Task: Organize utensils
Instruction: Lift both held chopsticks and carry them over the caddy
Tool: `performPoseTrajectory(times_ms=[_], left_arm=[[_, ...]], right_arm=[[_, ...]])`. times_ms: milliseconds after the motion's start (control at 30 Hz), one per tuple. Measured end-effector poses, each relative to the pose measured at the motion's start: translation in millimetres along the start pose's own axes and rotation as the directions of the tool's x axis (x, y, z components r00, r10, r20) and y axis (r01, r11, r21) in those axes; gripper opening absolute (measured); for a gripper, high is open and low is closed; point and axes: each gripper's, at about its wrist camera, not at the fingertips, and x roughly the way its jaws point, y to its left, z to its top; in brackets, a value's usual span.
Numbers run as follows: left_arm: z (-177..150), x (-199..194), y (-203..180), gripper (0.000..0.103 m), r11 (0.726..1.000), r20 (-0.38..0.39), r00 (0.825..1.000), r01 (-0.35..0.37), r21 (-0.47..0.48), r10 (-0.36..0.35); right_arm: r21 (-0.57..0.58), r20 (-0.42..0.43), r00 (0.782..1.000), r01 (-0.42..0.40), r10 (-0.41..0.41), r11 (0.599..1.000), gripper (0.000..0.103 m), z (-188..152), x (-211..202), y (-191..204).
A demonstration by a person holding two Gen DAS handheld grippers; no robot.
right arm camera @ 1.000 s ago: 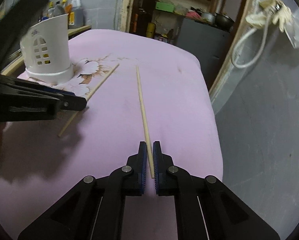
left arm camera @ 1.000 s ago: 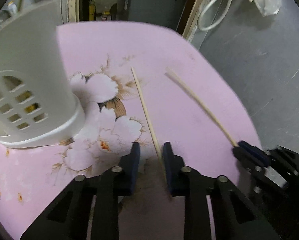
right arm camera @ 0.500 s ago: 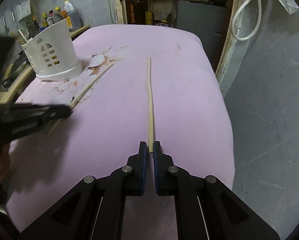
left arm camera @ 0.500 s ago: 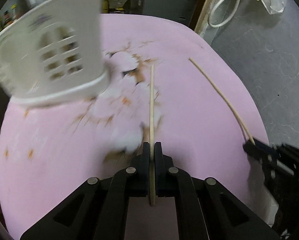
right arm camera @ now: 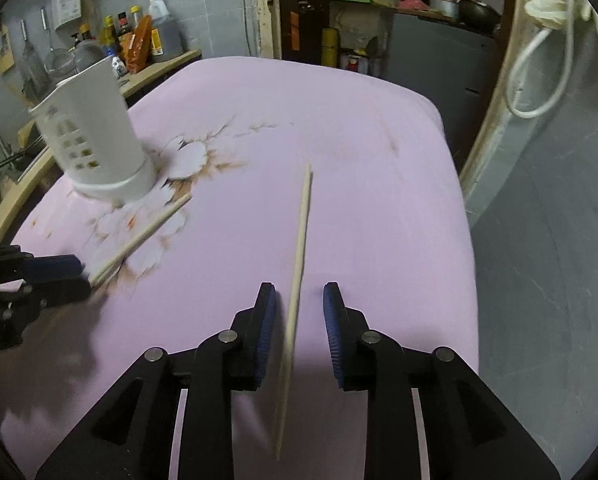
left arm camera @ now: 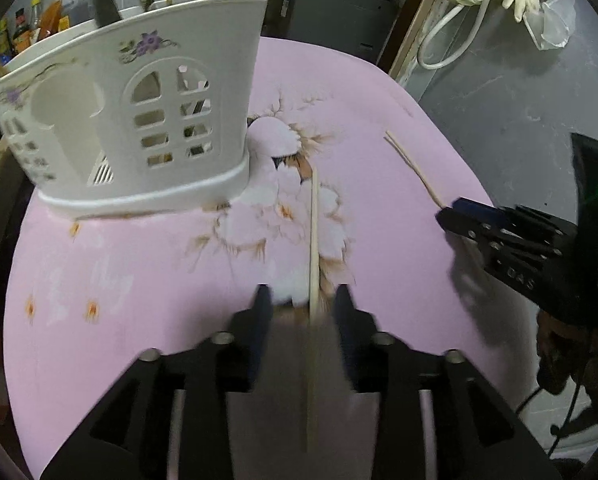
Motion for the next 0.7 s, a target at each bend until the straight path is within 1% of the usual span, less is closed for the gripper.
performPoseTrajectory(times_ms=[67,167,233,300,333,367,400,433,467,500,533,600,667,700], left_arm=[[9,6,0,0.033,1.0,-0.021,1.0,-0.002,0.009,0.003],[16,14,-5,0.033,0.998,-0.054,0.998,-0.032,0.048,0.034],[21,23,-14,0.033,0.991,-0.081,0.993,-0.079,0.104,0.088],[23,28,-23,0.032,0.98,-0.091,0.986,-0.124,0.157,0.14],[22,29,-27,0.029,0.972,-0.093,0.982,-0.145,0.183,0.164],[23,30,-31,0.026,0.963,-0.093,0.977,-0.168,0.21,0.191],[23,30,-34,0.02,0.956,-0.092,0.974,-0.182,0.231,0.207],[25,30,-32,0.013,0.953,-0.093,0.973,-0.182,0.24,0.209],[26,28,-33,0.005,0.956,-0.096,0.976,-0.169,0.241,0.196],[27,26,-32,0.002,0.96,-0.093,0.978,-0.163,0.228,0.188],[28,23,-30,0.002,0.966,-0.093,0.981,-0.15,0.209,0.173],[27,16,-24,0.002,0.98,-0.083,0.988,-0.113,0.167,0.128],[24,3,-17,0.002,0.99,-0.04,0.996,-0.071,0.122,0.076],[21,-10,-14,0.002,0.994,0.009,0.999,-0.04,0.101,0.04]], right_arm=[[0.009,-0.019,0.999,-0.04,0.041,0.999,0.022,10,11,-6],[0.028,-0.05,0.995,-0.089,0.091,0.996,0.026,22,23,-12],[0.041,-0.067,0.993,-0.098,0.101,0.994,0.027,27,28,-13],[0.048,-0.085,0.992,-0.089,0.093,0.995,0.027,31,30,-10],[0.043,-0.095,0.992,-0.079,0.083,0.996,0.027,32,30,-8],[0.037,-0.109,0.991,-0.073,0.076,0.997,0.024,34,30,-5],[0.05,-0.116,0.99,-0.08,0.086,0.996,0.018,34,31,-5],[0.075,-0.121,0.987,-0.095,0.104,0.993,0.014,35,31,-6],[0.095,-0.124,0.986,-0.103,0.114,0.99,0.009,36,31,-7],[0.105,-0.123,0.985,-0.106,0.118,0.989,0.006,37,31,-7],[0.115,-0.118,0.986,-0.108,0.121,0.988,0.005,37,30,-8],[0.171,-0.097,0.984,-0.13,0.148,0.977,0.003,35,26,-14],[0.231,-0.047,0.981,-0.174,0.19,0.957,0.003,30,14,-20],[0.247,-0.02,0.98,-0.188,0.199,0.951,0.003,28,8,-21]])
